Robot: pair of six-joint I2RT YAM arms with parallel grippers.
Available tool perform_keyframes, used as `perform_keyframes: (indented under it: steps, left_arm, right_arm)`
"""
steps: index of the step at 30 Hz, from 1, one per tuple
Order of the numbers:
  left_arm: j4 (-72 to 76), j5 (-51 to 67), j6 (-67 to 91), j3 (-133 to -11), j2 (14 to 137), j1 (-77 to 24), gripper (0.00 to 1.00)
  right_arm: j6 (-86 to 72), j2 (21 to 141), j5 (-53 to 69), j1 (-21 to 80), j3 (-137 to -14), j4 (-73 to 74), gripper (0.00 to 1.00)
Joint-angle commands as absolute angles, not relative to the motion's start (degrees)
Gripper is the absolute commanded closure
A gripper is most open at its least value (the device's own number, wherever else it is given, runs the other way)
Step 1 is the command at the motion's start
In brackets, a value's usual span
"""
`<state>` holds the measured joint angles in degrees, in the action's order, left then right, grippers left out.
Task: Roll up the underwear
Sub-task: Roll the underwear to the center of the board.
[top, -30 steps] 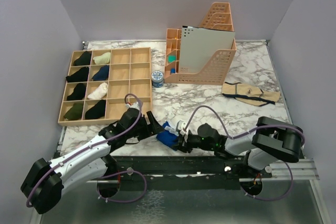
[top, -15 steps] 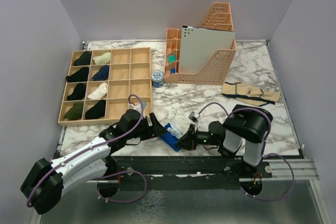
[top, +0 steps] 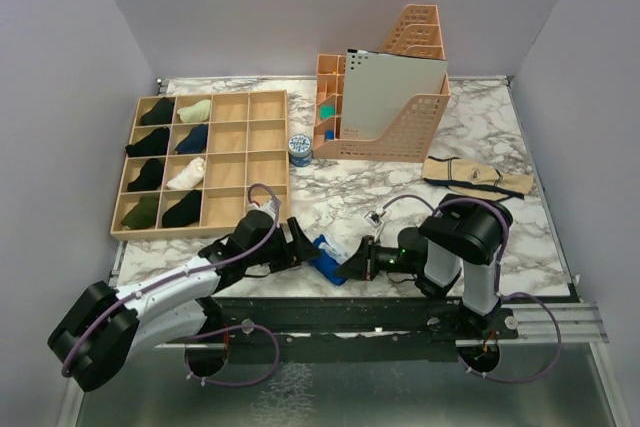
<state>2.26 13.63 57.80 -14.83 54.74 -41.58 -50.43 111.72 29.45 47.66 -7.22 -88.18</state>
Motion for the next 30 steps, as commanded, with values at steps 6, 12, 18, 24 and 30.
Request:
perform_keyframes:
  steps: [6, 12, 18, 24, 30]
  left_arm:
    - [5.2, 8.8, 64.2, -18.5, 66.7, -43.2, 0.35]
    - [2.3, 7.3, 62.9, -22.4, 74.7, -44.5, 0.79]
    - [-0.5, 6.4, 62.7, -24.5, 75.5, -44.6, 0.95]
    - [-5.7, 5.8, 61.8, -28.1, 74.9, -44.6, 0.97]
    - [-8.2, 6.5, 62.4, -31.0, 76.0, -44.7, 1.0]
  right_arm:
    - [-48.1, 114.4, 26.0, 47.0, -4.3, -100.1, 0.88]
    - [-45.5, 112.5, 26.2, 47.0, -3.3, -100.2, 0.73]
    - [-35.7, 99.9, 30.4, 47.0, -2.3, -91.8, 0.4]
    - [-16.9, 72.2, 21.0, 47.8, -10.2, -44.7, 0.32]
    - [-1.8, 61.4, 5.7, 55.3, -19.0, -16.8, 0.36]
